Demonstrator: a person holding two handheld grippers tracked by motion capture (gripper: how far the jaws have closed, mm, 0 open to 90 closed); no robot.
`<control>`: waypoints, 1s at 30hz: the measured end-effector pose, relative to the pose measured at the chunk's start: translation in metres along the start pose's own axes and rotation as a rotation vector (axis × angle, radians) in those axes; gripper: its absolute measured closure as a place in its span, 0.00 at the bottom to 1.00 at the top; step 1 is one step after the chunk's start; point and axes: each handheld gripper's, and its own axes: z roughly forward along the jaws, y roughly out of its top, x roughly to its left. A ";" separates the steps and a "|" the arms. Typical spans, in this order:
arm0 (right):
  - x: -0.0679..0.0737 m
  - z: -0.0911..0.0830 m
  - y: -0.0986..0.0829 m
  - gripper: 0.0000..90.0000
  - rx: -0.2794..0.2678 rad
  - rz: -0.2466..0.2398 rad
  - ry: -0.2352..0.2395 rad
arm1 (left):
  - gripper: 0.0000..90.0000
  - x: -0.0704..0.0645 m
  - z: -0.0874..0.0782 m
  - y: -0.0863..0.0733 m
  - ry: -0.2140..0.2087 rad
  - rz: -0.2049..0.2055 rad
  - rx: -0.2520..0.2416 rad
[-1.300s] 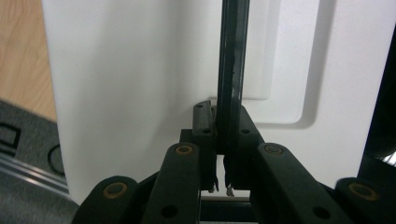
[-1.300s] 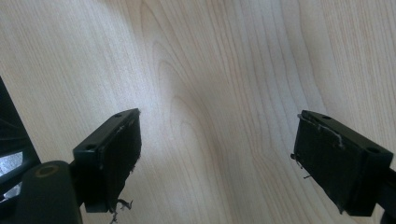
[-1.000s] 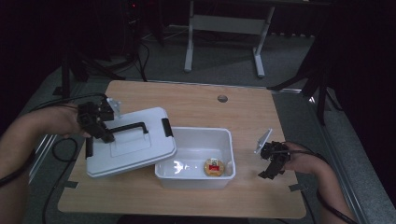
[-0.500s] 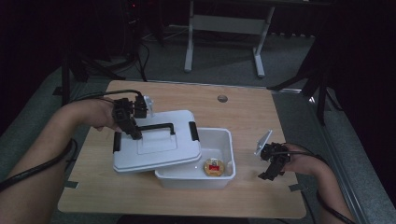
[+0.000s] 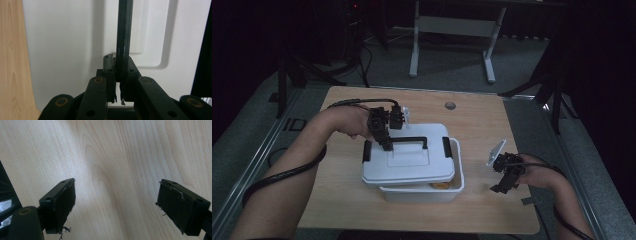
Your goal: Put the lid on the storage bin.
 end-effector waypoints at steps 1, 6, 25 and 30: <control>0.000 0.000 0.000 0.16 0.001 0.000 0.001 | 0.93 0.000 0.001 0.003 -0.003 0.004 0.000; 0.000 0.002 0.001 0.16 0.009 -0.005 0.003 | 0.93 -0.004 0.009 0.019 -0.018 0.035 0.002; -0.001 0.005 0.005 0.16 0.006 -0.010 -0.001 | 0.93 -0.001 0.033 0.034 -0.045 0.046 0.019; -0.001 0.004 0.005 0.16 0.001 -0.012 -0.002 | 0.93 -0.001 0.036 0.038 -0.046 0.042 0.036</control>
